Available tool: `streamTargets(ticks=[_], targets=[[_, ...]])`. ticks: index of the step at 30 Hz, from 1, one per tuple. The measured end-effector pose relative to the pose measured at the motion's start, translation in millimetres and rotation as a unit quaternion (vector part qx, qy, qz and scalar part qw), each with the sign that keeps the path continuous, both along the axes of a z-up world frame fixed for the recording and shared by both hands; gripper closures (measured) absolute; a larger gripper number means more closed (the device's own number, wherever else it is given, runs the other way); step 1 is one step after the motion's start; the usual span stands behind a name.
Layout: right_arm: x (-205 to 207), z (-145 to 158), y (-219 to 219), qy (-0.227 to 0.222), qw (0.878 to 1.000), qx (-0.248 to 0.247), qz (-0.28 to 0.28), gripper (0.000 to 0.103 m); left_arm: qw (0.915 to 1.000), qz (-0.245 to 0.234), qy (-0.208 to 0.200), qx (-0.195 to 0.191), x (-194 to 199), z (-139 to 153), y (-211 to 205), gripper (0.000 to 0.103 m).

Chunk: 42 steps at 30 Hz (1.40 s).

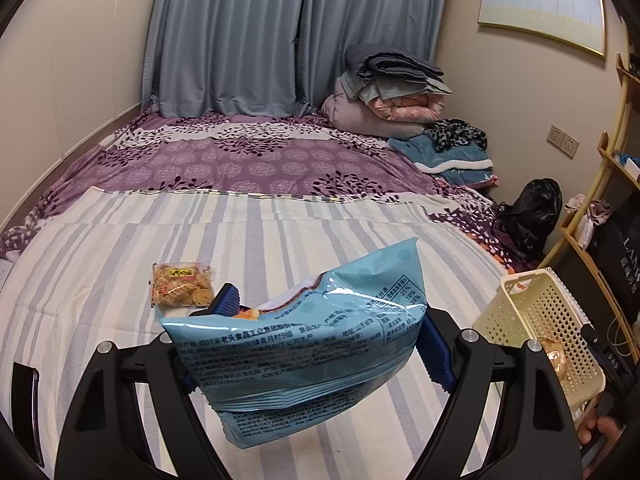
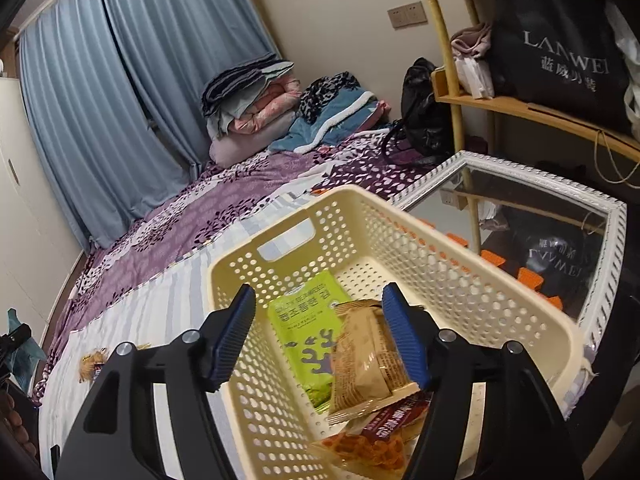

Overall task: Organize snacks
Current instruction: 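Release the tan bag into the basket with the right tool while the left holds the blue packet, then lower the light-blue packet into the basket and open the left tool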

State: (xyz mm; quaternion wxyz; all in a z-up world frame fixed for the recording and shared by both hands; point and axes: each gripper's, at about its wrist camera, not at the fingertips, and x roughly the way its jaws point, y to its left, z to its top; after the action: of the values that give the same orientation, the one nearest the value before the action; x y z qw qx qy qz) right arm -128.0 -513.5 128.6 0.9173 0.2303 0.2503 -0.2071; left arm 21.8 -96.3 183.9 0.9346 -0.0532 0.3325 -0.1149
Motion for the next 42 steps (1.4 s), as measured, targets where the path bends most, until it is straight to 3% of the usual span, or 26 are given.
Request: streamTargets(ticks=[4, 7, 9, 12, 15, 20, 25, 33, 37, 42], targets=[[-11, -2, -9, -0.003, 1.0, 0.003, -0.012, 0.037, 0.9999, -0.015, 0.0, 0.004, -2, 0, -17, 0.02], [-19, -4, -14, -0.003, 1.0, 0.004, -0.027, 0.029, 0.9995, -0.031, 0.0, 0.006, -2, 1, -32, 0.02], [-24, -4, -14, -0.001, 0.999, -0.009, -0.04, 0.023, 0.999, -0.044, -0.002, 0.006, -1, 3, -44, 0.02], [-28, 0, -11, -0.001, 0.998, -0.037, -0.047, 0.022, 0.9975, -0.069, -0.01, 0.004, -2, 10, -66, 0.02], [-36, 3, -10, -0.008, 0.997, -0.059, -0.052, 0.015, 0.9946, -0.102, -0.02, 0.004, -6, 18, -93, 0.02], [-47, 5, -13, -0.006, 0.995, -0.076, -0.06, 0.01, 0.9868, -0.16, -0.024, 0.002, -15, 22, -140, 0.02], [-58, 6, -19, -0.003, 0.994, -0.076, -0.073, 0.005, 0.9735, -0.228, -0.02, 0.008, -31, 17, -192, 0.02], [-69, 5, -21, -0.003, 0.993, -0.077, -0.085, 0.005, 0.9438, -0.329, -0.019, 0.026, -61, 4, -266, 0.02], [-75, 4, -22, 0.004, 0.992, -0.09, -0.094, 0.005, 0.9262, -0.376, -0.005, 0.023, -77, -6, -296, 0.011], [-85, 5, -29, 0.006, 0.989, -0.095, -0.11, 0.005, 0.9188, -0.394, 0.0, 0.022, -90, -15, -312, 0.007]])
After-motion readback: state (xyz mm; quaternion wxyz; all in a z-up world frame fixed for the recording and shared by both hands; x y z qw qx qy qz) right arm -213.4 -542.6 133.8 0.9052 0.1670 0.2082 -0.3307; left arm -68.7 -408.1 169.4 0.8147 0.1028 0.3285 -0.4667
